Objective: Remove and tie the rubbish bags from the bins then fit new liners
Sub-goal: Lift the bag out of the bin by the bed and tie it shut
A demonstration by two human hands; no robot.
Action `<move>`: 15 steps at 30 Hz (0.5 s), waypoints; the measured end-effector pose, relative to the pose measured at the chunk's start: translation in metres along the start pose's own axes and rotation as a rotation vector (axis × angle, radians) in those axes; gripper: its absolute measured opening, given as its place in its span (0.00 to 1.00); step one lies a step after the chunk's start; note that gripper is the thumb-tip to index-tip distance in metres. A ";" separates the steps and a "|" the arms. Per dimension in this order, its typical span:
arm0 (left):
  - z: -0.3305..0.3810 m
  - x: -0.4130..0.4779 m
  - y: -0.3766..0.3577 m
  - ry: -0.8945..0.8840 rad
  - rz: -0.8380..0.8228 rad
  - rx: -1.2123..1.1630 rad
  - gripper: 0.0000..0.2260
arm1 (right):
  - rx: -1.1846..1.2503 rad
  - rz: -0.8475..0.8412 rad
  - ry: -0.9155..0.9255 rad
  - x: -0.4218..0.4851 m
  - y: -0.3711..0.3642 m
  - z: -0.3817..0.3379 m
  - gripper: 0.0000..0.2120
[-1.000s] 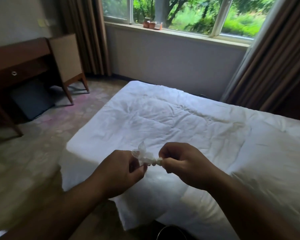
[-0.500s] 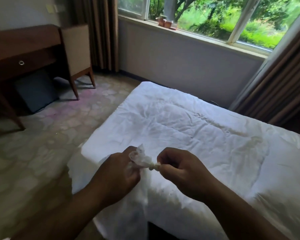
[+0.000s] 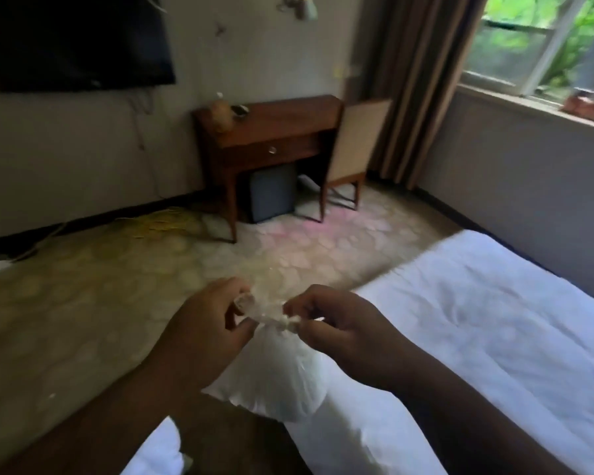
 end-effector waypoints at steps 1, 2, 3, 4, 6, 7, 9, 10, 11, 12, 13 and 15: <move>-0.005 0.004 0.009 0.015 0.035 -0.005 0.12 | 0.023 -0.045 0.013 0.018 0.000 -0.004 0.04; -0.009 0.008 0.016 0.025 0.057 -0.005 0.12 | 0.043 -0.092 0.030 0.035 0.000 -0.009 0.05; -0.013 0.009 0.021 0.040 0.066 -0.010 0.10 | 0.071 -0.146 0.047 0.051 -0.003 -0.013 0.05; -0.020 0.010 0.025 0.059 0.071 -0.022 0.06 | 0.105 -0.208 0.062 0.065 -0.008 -0.017 0.05; -0.034 0.009 0.034 0.115 0.101 -0.045 0.07 | 0.152 -0.317 0.089 0.091 -0.020 -0.027 0.03; -0.041 0.008 0.039 0.136 0.125 -0.041 0.09 | 0.162 -0.357 0.108 0.102 -0.027 -0.032 0.03; -0.050 0.009 0.052 0.142 0.168 -0.030 0.11 | 0.146 -0.386 0.173 0.124 -0.040 -0.044 0.04; -0.055 0.011 0.059 0.154 0.190 -0.027 0.11 | 0.117 -0.381 0.217 0.135 -0.046 -0.051 0.04; -0.062 0.012 0.066 0.167 0.222 -0.021 0.12 | 0.089 -0.382 0.252 0.146 -0.052 -0.057 0.05; -0.069 0.014 0.074 0.177 0.260 -0.009 0.12 | 0.070 -0.389 0.280 0.156 -0.060 -0.062 0.04; -0.078 0.016 0.082 0.187 0.301 -0.001 0.10 | 0.056 -0.398 0.298 0.167 -0.067 -0.065 0.02; -0.098 0.023 0.097 0.204 0.366 -0.009 0.05 | 0.019 -0.399 0.331 0.191 -0.079 -0.075 0.03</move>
Point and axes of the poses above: each hand's wrist, its own x-axis towards the middle knuckle, its own y-axis out of the back of the hand, z = x × y, the point moved 10 cm from there along x, towards the middle knuckle, and after that the axes turned 7 degrees about -y, right-handed, at the moved point
